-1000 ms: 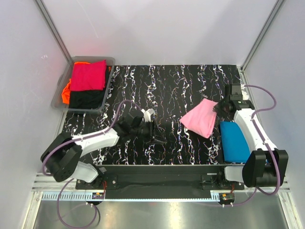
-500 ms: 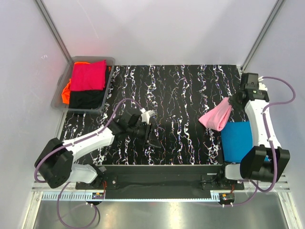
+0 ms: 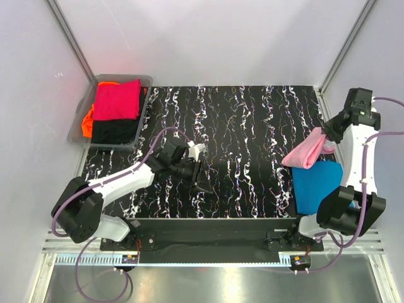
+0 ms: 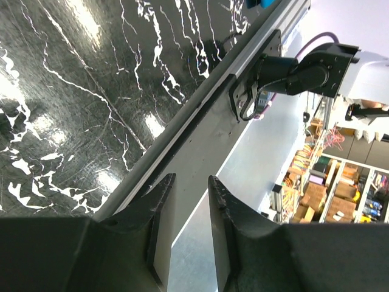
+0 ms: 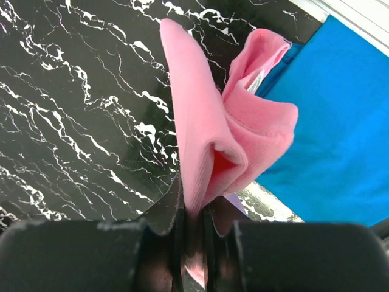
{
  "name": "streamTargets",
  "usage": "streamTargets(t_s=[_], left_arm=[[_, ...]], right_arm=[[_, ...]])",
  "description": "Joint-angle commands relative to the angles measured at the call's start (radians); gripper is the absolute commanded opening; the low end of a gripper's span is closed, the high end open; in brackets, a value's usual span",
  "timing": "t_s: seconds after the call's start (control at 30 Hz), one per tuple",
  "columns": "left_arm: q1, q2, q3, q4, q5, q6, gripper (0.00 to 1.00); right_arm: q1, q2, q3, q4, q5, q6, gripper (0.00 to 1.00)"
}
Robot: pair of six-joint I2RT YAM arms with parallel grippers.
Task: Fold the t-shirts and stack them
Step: Neatly place the folded tshirt to the corner
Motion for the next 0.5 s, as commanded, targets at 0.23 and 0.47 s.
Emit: streamTargets(t_s=[0.23, 0.47], left_arm=[[0.004, 0.027, 0.039, 0.006, 0.071, 0.026, 0.31], [0.004, 0.045, 0.037, 0.009, 0.079, 0.029, 0.31]], right_arm=[[-0.103, 0.037, 0.086, -0.025, -0.1, -0.071, 0.0], [-0.164, 0.04, 0.114, -0.047, -0.15, -0.105, 0.0]])
